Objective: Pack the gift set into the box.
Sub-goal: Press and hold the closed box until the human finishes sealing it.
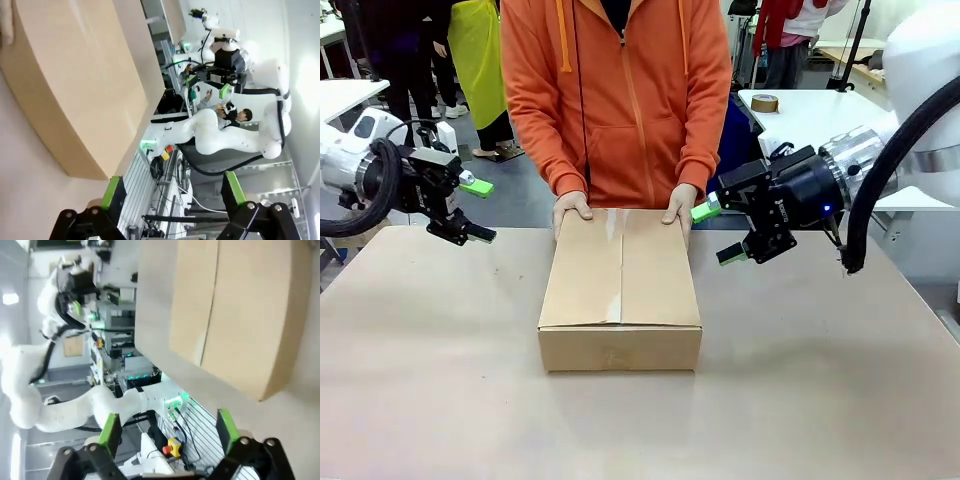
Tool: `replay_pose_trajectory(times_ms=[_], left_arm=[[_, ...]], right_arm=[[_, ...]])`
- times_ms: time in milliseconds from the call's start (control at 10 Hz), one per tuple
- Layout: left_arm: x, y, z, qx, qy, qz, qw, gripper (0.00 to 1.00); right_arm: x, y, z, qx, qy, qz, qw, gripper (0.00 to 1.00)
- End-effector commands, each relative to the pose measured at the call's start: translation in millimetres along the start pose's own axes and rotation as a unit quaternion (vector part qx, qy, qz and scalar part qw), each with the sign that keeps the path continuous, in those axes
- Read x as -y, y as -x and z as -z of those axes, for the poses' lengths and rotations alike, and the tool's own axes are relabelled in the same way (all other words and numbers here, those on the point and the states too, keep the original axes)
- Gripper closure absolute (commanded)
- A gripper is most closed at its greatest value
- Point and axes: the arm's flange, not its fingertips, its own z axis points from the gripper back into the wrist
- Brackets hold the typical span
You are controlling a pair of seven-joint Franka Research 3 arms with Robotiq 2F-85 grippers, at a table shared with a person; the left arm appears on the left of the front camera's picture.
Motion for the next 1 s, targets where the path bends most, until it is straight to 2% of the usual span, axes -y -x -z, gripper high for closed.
replay_pose_trajectory(times_ms=[0, 100, 200, 300, 400, 500, 600, 700, 800, 900], left_arm=[[16, -11, -36, 0.024, -0.003, -0.028, 0.999, 0.00], [16, -11, -36, 0.024, -0.003, -0.028, 0.999, 0.00], [3, -3, -12, 0.010, -0.003, -0.008, 1.000, 0.00], [-2, -23, 17, 0.028, -0.041, 0.150, 0.988, 0.00], [-7, -41, 35, 0.123, -0.093, 0.395, 0.905, 0.00], [-17, -47, 48, 0.125, -0.102, 0.488, 0.858, 0.00], [-26, -52, 59, 0.157, -0.135, 0.562, 0.801, 0.00], [-32, -51, 71, 0.168, -0.107, 0.583, 0.788, 0.00], [-35, -48, 82, 0.173, -0.096, 0.606, 0.771, 0.00], [-33, -49, 86, 0.168, -0.094, 0.613, 0.766, 0.00]], right_arm=[[0, -19, -44, 0.047, 0.024, 0.070, 0.996, 0.00], [0, -19, -44, 0.047, 0.024, 0.070, 0.996, 0.00], [4, -6, -15, 0.017, 0.006, 0.021, 1.000, 0.00], [-1, -25, 17, -0.006, -0.001, -0.204, 0.979, 0.00], [1, -35, 33, 0.041, -0.065, -0.349, 0.934, 0.00], [6, -39, 42, 0.074, -0.082, -0.430, 0.896, 0.00], [8, -41, 54, 0.064, -0.148, -0.471, 0.867, 0.00], [12, -44, 67, 0.051, -0.216, -0.463, 0.858, 0.00], [18, -51, 73, 0.050, -0.252, -0.445, 0.858, 0.00], [22, -59, 76, 0.055, -0.262, -0.414, 0.870, 0.00]])
